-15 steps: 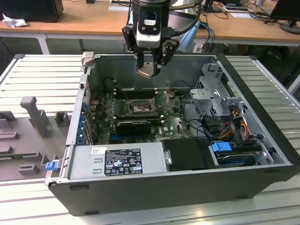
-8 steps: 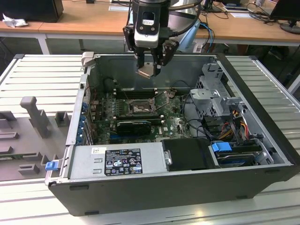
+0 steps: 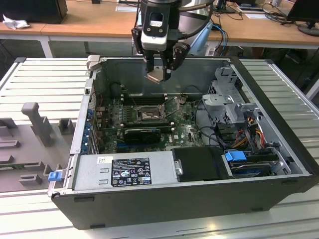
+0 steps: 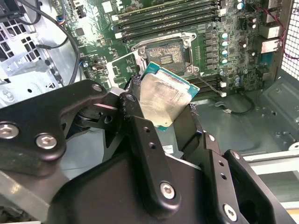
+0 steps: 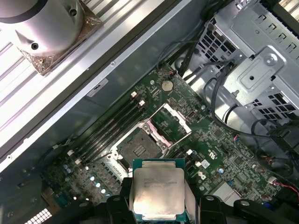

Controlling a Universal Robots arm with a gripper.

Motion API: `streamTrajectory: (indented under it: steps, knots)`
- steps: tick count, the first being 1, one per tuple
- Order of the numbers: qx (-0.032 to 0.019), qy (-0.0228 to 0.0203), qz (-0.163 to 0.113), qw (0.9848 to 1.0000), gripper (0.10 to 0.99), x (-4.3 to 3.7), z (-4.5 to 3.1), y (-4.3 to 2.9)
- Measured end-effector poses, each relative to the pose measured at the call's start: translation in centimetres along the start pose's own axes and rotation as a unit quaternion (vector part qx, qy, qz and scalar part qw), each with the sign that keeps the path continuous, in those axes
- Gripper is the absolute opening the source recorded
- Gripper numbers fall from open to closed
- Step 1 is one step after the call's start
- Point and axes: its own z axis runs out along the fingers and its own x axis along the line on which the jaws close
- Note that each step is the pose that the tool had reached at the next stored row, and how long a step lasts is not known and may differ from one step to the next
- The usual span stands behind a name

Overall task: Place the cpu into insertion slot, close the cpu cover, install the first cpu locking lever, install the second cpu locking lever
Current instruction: 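Place the cpu into insertion slot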

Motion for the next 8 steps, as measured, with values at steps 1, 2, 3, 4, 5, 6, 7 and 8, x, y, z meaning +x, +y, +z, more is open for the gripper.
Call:
streamTrajectory:
  steps: [1, 2, 3, 4, 5, 6, 7, 8]
  knots:
    - [-0.0001, -0.0002, 0.002, 1.0000, 0.525, 0.00, 0.00, 0.00]
    - [-0.0001, -0.0004, 0.004, 1.0000, 0.525, 0.00, 0.00, 0.00]
    - [-0.0001, -0.0005, 0.006, 1.0000, 0.525, 0.00, 0.00, 0.00]
    - [-0.0002, -0.0007, 0.008, 1.0000, 0.525, 0.00, 0.00, 0.00]
    - [-0.0002, -0.0009, 0.010, 0.9999, 0.525, 0.00, 0.01, 0.00]
    - [-0.0003, -0.0011, 0.012, 0.9999, 0.525, 0.00, 0.01, 0.00]
    - [-0.0003, -0.0012, 0.014, 0.9999, 0.525, 0.00, 0.01, 0.00]
    - [-0.0004, -0.0014, 0.016, 0.9999, 0.525, 0.00, 0.01, 0.00]
